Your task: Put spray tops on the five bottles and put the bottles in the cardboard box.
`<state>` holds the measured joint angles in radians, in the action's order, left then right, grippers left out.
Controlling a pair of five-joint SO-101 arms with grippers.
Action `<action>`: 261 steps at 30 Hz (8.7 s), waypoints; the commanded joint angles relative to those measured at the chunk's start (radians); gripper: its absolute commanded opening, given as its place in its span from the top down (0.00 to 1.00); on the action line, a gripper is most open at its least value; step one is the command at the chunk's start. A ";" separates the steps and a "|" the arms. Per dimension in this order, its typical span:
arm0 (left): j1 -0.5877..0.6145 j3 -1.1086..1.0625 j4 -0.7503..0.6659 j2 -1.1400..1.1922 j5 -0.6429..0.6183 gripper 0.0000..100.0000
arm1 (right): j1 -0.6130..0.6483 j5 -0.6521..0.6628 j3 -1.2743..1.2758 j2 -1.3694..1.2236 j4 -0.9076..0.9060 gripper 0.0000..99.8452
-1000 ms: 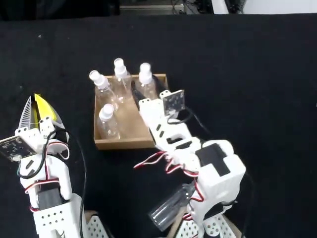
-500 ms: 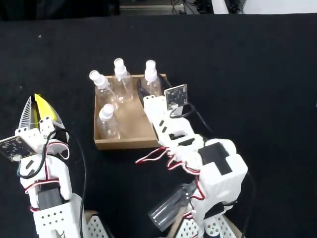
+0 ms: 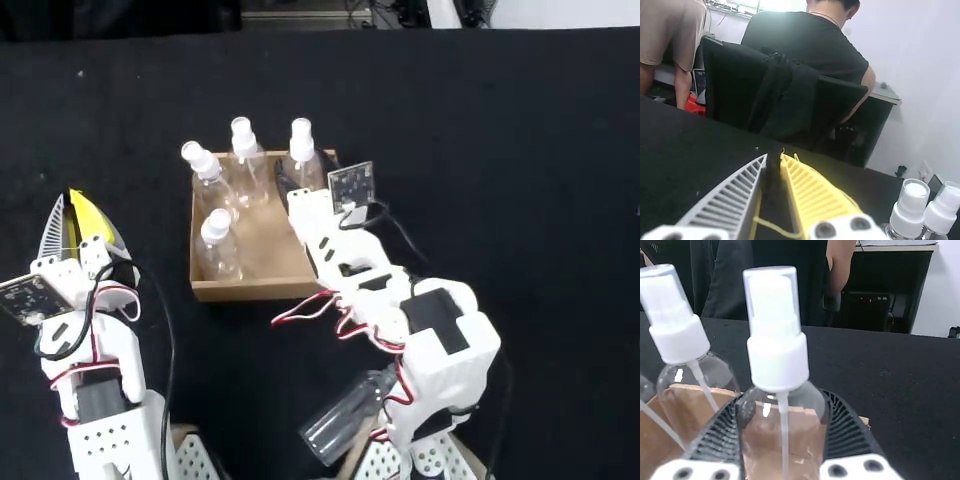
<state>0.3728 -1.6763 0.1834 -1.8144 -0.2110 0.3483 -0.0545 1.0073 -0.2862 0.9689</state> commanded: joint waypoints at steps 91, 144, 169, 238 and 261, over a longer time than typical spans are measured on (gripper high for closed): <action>0.012 -0.022 0.005 -0.011 0.000 0.97 | 0.046 -0.005 -0.051 0.829 -0.713 0.65; 0.239 -0.018 0.147 -0.011 -0.074 0.97 | 0.408 1.410 -0.163 0.943 -2.728 0.72; 0.268 -0.013 0.140 -0.011 -0.080 0.97 | 0.528 1.517 0.156 0.935 -2.453 0.72; 0.262 -0.013 0.138 -0.011 -0.080 0.97 | -0.980 1.237 -0.331 0.915 -2.509 0.81; 0.265 -0.015 0.138 -0.012 -0.080 0.97 | -0.914 -0.117 -0.750 0.209 -2.312 0.57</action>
<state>0.6322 -1.6778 0.3276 -1.8144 -0.2846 -0.6306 -0.1634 0.3399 -0.0867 -1.2835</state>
